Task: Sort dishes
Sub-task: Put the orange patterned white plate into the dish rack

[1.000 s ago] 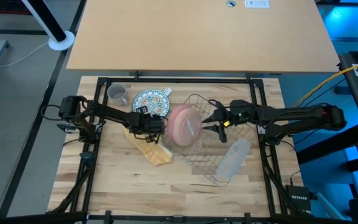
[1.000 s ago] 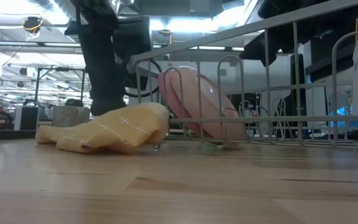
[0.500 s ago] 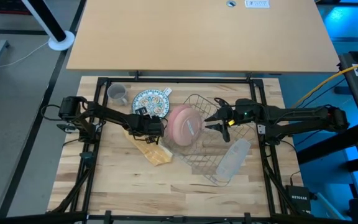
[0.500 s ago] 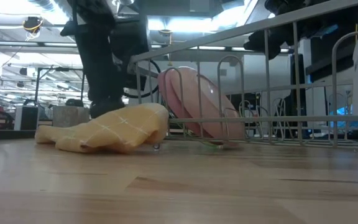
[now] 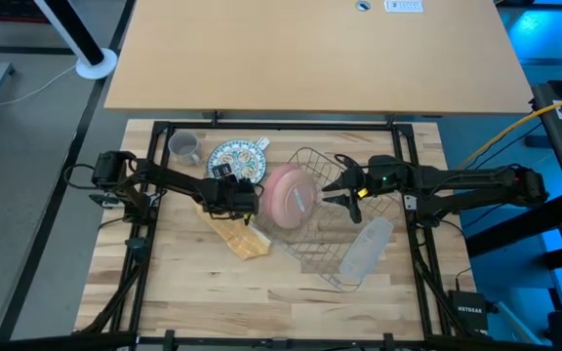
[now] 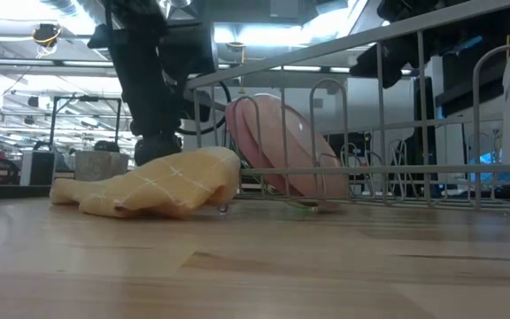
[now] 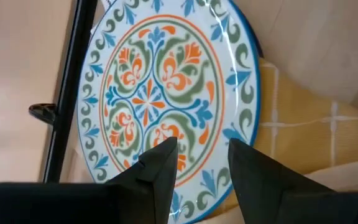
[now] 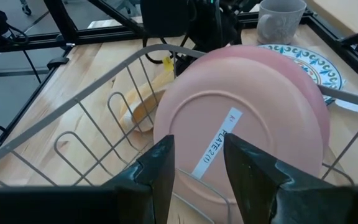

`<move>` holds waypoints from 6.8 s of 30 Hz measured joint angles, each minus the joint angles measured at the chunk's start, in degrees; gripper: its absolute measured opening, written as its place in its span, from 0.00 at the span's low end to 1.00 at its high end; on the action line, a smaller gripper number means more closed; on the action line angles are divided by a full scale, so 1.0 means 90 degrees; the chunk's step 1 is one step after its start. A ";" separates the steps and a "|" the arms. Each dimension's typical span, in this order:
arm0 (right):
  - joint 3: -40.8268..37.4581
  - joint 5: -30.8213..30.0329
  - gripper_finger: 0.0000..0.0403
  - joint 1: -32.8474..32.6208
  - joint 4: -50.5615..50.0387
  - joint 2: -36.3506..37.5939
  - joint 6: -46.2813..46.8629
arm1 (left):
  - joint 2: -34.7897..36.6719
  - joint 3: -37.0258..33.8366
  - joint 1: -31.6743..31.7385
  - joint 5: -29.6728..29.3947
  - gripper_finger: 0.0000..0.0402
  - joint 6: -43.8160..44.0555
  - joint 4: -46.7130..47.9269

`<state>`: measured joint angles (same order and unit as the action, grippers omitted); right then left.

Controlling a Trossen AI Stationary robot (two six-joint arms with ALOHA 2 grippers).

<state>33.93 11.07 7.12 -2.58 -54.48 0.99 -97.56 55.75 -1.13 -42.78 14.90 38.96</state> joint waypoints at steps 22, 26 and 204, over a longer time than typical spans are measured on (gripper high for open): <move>-0.0002 -0.0007 0.35 0.0002 -0.0122 0.0000 0.0000 | 0.0006 -0.0085 0.0171 0.0423 0.46 0.0501 0.0116; -0.0002 -0.0007 0.35 0.0002 -0.0125 0.0000 0.0000 | 0.0007 -0.0085 0.0180 0.0420 0.52 0.0471 0.0119; 0.5205 0.1372 0.35 0.2023 -0.1980 -0.4694 -0.4055 | 0.0002 0.2344 0.0965 0.0845 0.00 -0.1295 0.2776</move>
<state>80.78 23.42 25.32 -20.41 -96.72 -35.50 -97.54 76.85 7.55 -35.18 3.24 63.94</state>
